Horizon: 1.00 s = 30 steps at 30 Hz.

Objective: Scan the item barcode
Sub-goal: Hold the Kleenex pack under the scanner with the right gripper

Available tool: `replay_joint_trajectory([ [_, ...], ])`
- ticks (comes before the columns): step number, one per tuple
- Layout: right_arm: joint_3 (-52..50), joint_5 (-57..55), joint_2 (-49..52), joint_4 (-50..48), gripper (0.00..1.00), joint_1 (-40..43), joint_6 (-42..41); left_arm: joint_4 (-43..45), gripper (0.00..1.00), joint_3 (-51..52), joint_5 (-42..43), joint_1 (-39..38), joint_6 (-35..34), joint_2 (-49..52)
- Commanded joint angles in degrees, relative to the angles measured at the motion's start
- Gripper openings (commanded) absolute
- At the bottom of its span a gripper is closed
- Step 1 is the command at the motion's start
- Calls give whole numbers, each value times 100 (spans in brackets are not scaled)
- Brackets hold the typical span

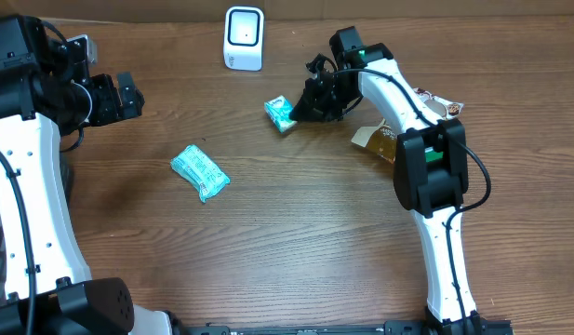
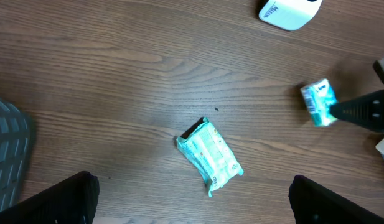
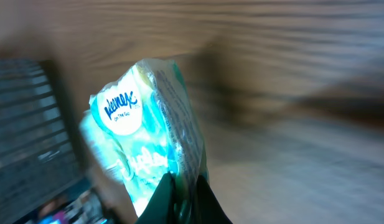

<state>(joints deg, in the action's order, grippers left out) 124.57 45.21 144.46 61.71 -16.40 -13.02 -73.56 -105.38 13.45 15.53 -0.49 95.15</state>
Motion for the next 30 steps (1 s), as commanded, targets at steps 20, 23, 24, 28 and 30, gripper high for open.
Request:
replay_joint_trajectory([
  [20, -2, 4474, -1038, 358, 4, 275, 186, 11, 100, -122, -9, 15, -94, 17],
  [23, 0, 4474, -1043, 358, 4, 260, -271, 11, 100, -122, -9, 15, -94, 17],
  [24, 0, 4474, -1043, 358, 4, 260, -402, 11, 100, -122, -9, 15, -94, 17],
  [28, 0, 4470, -1043, 310, 4, 260, -494, 11, 100, -122, -9, 15, -94, 17],
  [30, 0, 4457, -1043, 254, 4, 254, -476, 11, 100, -122, -9, 15, -94, 17],
])
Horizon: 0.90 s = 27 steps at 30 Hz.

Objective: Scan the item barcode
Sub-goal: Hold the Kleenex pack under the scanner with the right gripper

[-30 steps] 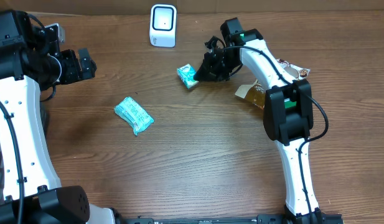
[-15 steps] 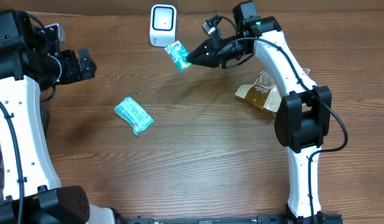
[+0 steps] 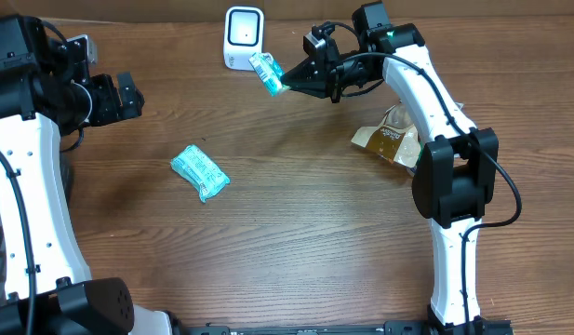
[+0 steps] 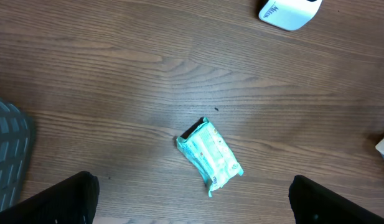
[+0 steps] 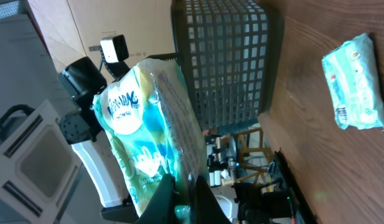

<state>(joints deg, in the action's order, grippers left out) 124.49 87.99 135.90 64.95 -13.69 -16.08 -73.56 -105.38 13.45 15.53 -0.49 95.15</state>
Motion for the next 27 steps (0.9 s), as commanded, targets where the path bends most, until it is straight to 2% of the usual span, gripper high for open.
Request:
replay_joint_trajectory([
  [1, 9, 129, -186, -144, 4, -24, -173, 11, 100, -122, -9, 15, -94, 17],
  [4, 9, -678, -186, -304, 4, -96, -264, 11, 100, -122, -9, 15, -94, 17],
  [9, 59, -3217, -186, -289, 4, -356, -675, 11, 99, -122, -9, 15, -94, 17],
  [11, 205, -3891, -186, -199, 4, -463, -675, 11, 100, -122, -9, 15, -94, 17],
  [17, 1377, -5224, -186, -122, 4, -706, -949, 11, 100, -122, -9, 15, -94, 17],
  [20, 1912, -6544, -186, -299, 4, -885, -942, 11, 100, -122, -9, 15, -94, 17],
  [23, 1980, -8140, -186, -800, 4, -1137, -756, 11, 100, -122, -9, 15, -94, 17],
  [27, 1939, -10100, -26, -1867, 4, -1582, 186, 11, 100, -122, -9, 15, -94, 17],
])
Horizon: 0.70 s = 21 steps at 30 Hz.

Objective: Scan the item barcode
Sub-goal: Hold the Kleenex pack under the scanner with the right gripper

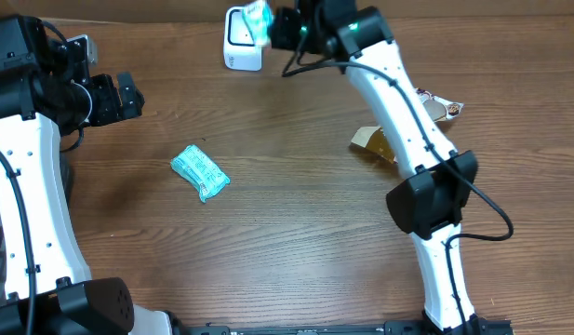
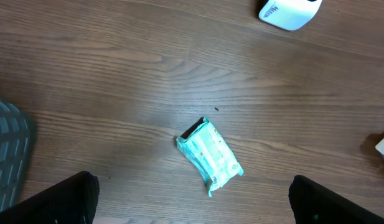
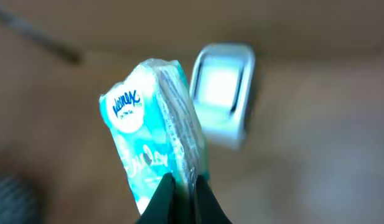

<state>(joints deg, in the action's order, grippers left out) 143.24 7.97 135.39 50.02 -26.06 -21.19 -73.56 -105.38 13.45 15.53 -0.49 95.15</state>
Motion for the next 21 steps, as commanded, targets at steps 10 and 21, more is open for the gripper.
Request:
replay_joint_trajectory([
  [10, -52, -3630, 1207, -3556, 4, -957, 3915, 11, 99, -122, -9, 15, -94, 17],
  [21, -59, -4072, 2090, -4133, 4, -848, 4863, 9, 100, -122, -9, 15, -94, 17],
])
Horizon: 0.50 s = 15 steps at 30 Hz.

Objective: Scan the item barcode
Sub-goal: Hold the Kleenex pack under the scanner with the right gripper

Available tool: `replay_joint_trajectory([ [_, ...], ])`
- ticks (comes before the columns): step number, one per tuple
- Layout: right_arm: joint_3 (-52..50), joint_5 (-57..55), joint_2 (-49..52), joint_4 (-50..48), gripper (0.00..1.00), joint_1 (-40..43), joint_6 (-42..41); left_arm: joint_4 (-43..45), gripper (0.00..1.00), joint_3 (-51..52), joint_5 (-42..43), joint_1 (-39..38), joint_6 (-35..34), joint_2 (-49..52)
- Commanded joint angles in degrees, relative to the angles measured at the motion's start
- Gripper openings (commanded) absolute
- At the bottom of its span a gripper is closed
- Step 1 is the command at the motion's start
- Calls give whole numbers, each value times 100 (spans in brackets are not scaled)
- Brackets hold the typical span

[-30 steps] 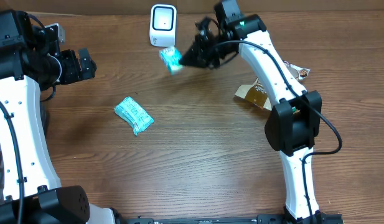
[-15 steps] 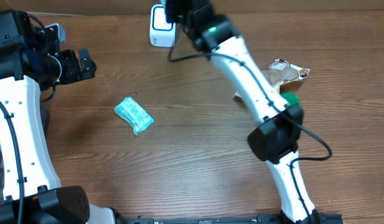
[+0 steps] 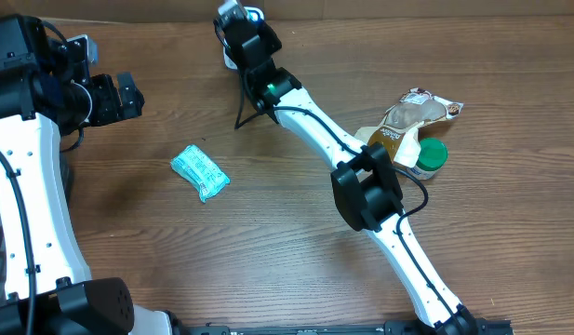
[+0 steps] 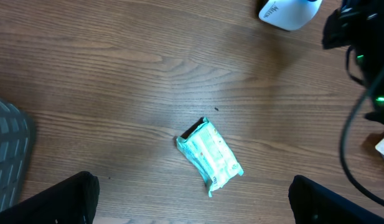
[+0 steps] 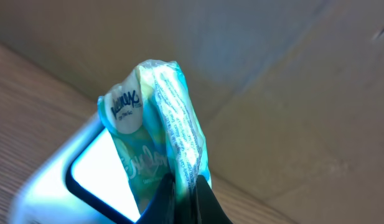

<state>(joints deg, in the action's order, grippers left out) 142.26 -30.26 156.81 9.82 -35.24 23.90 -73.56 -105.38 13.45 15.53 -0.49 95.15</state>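
My right gripper (image 5: 185, 186) is shut on a small teal Kleenex tissue pack (image 5: 155, 118), gripping it by its lower edge. The pack stands close in front of the lit window of the white barcode scanner (image 5: 98, 177). In the overhead view the right gripper (image 3: 233, 19) covers most of the scanner (image 3: 253, 13) at the table's back edge, and the held pack cannot be made out there. A second teal tissue pack (image 3: 200, 173) (image 4: 210, 155) lies flat on the table. My left gripper (image 3: 128, 96) (image 4: 195, 208) hangs open high above it.
A brown snack bag (image 3: 407, 113) and a green-lidded container (image 3: 433, 154) sit at the right. A grey mesh basket (image 4: 8, 146) is at the left edge. A cardboard wall (image 5: 272, 74) stands behind the scanner. My right arm (image 3: 310, 116) stretches across the back of the table.
My right gripper has moved left with the tissue pack, from just right of the scanner to directly over it. The pack is now close against the scanner window. The left arm is unchanged.
My right gripper was shut on the small tissue pack low over the table's back middle. Then it held the pack raised, just right of the scanner, then at the scanner's top edge, and now in front of its window. The left gripper and the other pack stayed put.
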Motion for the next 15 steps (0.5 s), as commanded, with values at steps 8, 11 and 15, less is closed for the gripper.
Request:
replay_joint_trajectory([
  [8, 24, -256, -35, -98, 4, 92, 365, 11, 100, -122, -9, 15, -94, 17],
  [11, 24, -273, -42, -92, 4, 85, 365, 11, 100, -122, -9, 15, -94, 17],
  [15, 26, -271, -197, -13, 4, 20, 361, 11, 100, -122, -9, 15, -94, 17],
])
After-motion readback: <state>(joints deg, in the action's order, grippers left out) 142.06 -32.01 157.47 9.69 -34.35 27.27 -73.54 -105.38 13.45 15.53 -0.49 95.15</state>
